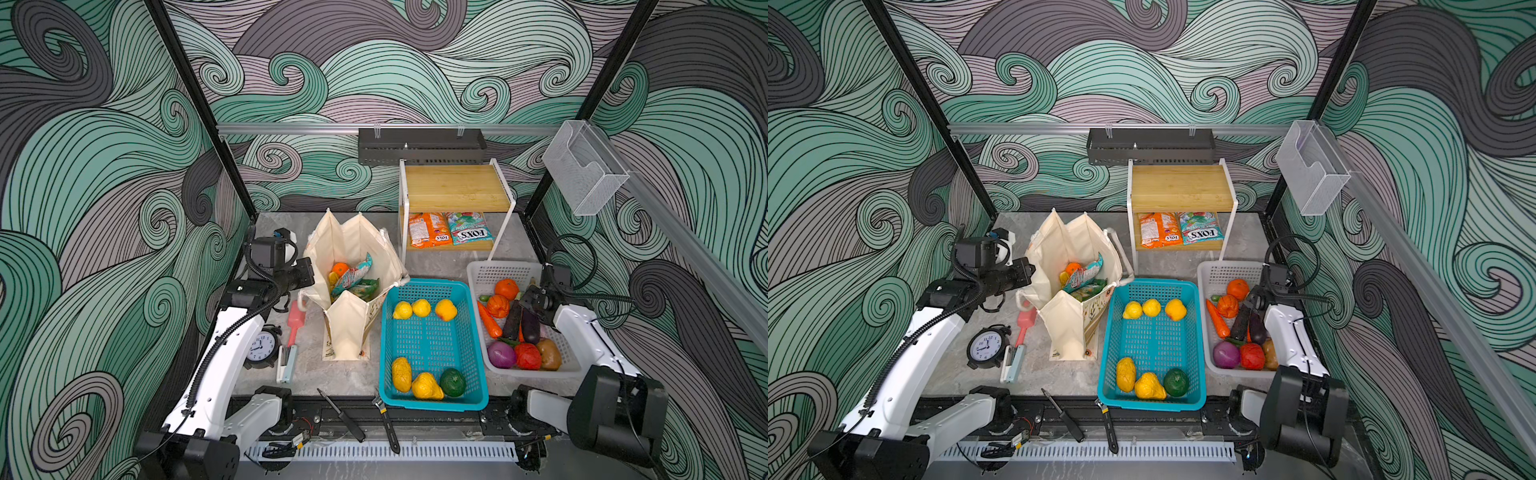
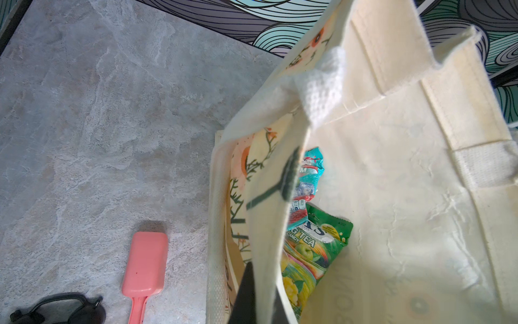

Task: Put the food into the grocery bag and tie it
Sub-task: 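Grasp the purple eggplant in the white basket with the right gripper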

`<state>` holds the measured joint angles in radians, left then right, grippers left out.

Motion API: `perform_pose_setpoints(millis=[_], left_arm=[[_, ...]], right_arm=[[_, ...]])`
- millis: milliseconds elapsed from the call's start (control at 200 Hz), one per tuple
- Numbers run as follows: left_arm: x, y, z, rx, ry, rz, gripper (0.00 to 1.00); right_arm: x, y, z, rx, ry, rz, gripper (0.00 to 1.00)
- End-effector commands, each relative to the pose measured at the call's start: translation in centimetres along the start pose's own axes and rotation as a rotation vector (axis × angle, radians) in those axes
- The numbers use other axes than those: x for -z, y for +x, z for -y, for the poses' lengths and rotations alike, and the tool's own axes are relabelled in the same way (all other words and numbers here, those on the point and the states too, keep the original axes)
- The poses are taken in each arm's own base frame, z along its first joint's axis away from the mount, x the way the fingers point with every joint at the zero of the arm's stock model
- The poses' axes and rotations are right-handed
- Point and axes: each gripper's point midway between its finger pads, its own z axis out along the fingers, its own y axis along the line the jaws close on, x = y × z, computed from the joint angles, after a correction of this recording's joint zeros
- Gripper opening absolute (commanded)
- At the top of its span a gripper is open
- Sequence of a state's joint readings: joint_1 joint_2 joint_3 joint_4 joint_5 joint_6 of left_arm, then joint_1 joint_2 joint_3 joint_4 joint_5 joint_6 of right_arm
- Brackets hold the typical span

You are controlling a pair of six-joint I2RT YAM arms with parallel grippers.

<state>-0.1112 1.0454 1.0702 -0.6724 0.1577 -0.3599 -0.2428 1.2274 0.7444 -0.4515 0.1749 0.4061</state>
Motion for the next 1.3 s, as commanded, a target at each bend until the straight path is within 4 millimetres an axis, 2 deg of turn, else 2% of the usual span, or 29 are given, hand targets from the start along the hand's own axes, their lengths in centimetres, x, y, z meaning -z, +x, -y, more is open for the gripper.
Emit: perform_pose_setpoints(millis=[0,420,726,926,1001,1296], left_arm=[[-0.4,1.2,-0.6,0.018,-0.018,-0.043,0.00],[-0.8,1.1,-0.8,0.020,-0.023,-0.044,0.00],[-0.6,0.9,-0.8,0.016,-0.026,-0.028,0.00],[-0.7,0.9,-0.7,0.018,-0.016,-0.036,0.00],[-0.7,0.9,-0.6,0.017,-0.010,-0.035,0.00],[-0.4,0.7,-0.5,0.024,0.001,-0.027,0.00]], right_arm=[[-0.9,0.6,-0.6,0.014,-0.033,-0.029,0.56],[-2.1,0.8,-0.2,0.039,-0.007,-0.037,0.56],[-2.6,0.9,0.0,0.035,0.009,-0.048,0.61],[-2.5,0.8,0.1,0.031,0.014,-0.044,0.52],[-2.2,0.5,0.1,0.032,0.009,-0.022,0.45],[-1.1,0.1,-0.1,0.028,-0.019,0.019,0.37]])
